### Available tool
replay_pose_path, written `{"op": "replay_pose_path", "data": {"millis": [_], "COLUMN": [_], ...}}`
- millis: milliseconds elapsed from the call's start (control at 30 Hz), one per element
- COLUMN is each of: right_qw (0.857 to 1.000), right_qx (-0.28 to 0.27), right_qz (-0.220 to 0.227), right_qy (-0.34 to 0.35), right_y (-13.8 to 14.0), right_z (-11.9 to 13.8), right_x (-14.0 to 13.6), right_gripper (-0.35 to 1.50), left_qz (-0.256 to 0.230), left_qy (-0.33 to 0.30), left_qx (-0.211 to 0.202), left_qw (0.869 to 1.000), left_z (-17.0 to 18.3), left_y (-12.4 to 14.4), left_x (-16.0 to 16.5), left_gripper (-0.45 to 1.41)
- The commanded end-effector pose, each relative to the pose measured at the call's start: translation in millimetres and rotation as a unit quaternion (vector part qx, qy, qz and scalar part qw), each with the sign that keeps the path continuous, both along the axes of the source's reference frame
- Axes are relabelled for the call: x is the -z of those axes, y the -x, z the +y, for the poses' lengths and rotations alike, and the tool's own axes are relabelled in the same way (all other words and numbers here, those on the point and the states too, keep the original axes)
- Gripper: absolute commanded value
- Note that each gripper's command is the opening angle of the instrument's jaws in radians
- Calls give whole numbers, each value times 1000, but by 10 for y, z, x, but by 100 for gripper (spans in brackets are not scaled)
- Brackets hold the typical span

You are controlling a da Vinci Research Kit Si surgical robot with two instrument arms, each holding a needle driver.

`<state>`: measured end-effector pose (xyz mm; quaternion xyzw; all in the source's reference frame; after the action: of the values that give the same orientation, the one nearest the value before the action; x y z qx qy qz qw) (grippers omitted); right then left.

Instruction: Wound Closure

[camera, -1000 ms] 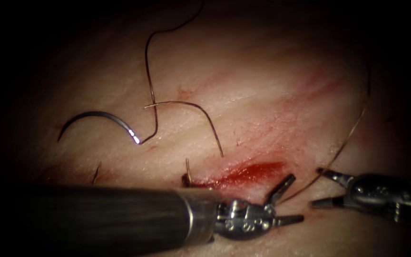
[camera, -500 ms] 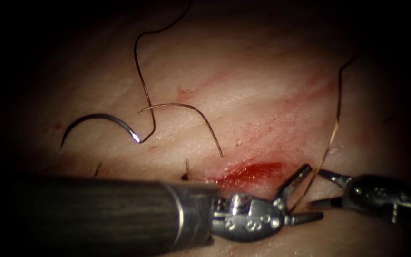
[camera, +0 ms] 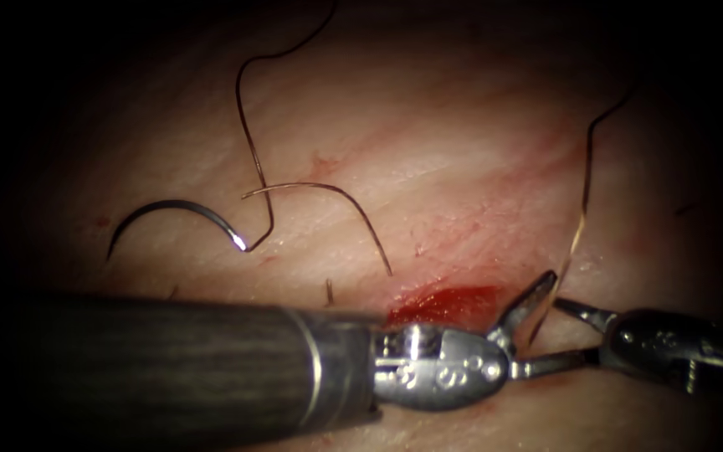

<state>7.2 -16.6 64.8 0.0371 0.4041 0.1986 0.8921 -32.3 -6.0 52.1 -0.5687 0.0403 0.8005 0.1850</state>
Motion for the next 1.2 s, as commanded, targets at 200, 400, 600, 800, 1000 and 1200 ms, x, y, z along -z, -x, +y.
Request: {"op": "replay_pose_path", "data": {"millis": [200, 400, 600, 800, 1000, 1200], "right_qw": [1000, 1000, 1000, 1000, 1000, 1000], "right_qx": [0, 0, -1, -1, -1, -2], "right_qz": [1, 1, 1, 1, 0, 0], "right_qy": [-1, 0, 0, 0, 0, 0], "right_y": [-9, -11, -12, -12, -13, -15], "right_z": [-7, -8, -8, -9, -10, -10], "right_x": [-7, -8, -8, -8, -7, -9], "right_gripper": [143, 143, 143, 143, 143, 143], "left_qz": [-47, -71, -84, -85, -94, -134], "left_qy": [-72, -140, -156, -163, -234, -346], "left_qx": [-19, -32, -36, -45, -77, -102], "left_qw": [996, 987, 983, 982, 964, 923], "left_z": [9, 28, 60, 69, 49, 11], "left_y": [5, -7, -17, -22, -20, 3], "left_x": [9, 30, 50, 56, 52, 54], "left_gripper": [67, 66, 64, 64, 62, 69]}}
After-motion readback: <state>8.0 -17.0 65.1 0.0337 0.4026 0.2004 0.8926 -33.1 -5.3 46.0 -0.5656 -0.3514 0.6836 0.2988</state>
